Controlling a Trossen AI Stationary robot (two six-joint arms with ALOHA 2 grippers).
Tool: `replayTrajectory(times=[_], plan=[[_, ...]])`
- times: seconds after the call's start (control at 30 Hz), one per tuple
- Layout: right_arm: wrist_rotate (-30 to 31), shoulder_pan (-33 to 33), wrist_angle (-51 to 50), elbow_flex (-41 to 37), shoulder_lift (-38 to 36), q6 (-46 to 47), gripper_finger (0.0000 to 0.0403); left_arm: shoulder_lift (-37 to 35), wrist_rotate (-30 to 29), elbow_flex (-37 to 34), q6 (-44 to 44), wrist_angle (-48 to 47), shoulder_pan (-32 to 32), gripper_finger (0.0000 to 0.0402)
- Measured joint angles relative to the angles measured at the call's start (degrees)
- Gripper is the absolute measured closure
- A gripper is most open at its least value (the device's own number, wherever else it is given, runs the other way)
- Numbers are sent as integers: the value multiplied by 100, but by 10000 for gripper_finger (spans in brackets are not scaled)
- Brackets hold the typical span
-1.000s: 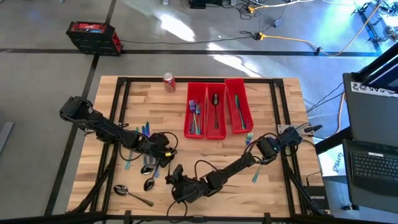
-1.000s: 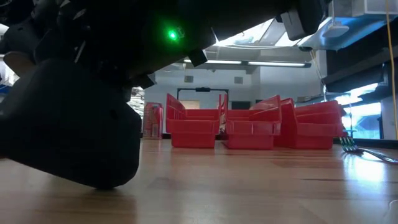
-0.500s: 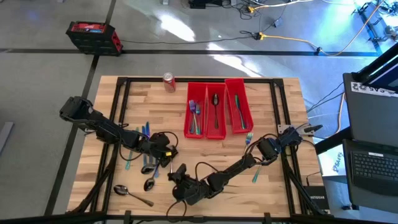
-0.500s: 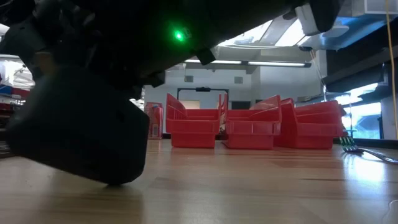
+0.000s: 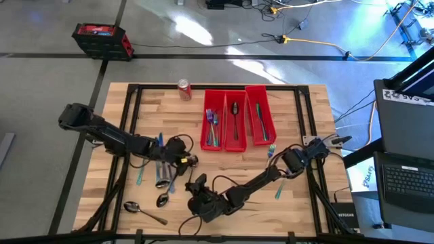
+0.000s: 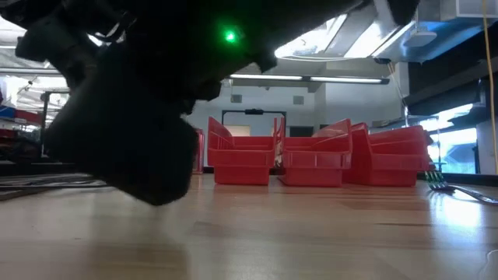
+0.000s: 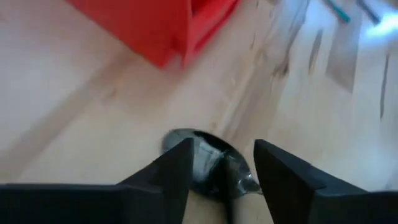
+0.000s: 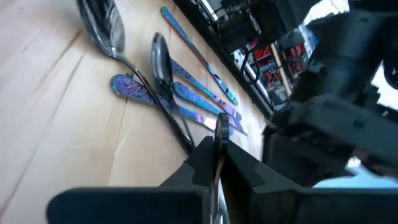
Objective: Sort silverware
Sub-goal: Put the black spoon into the center red bin
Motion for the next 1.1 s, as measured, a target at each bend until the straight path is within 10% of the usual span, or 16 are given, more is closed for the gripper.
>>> replayTrajectory(times=[1.1], plan=[[525, 767, -4335, 13, -1862, 4044, 403, -959, -91, 4, 300, -593, 413, 231]])
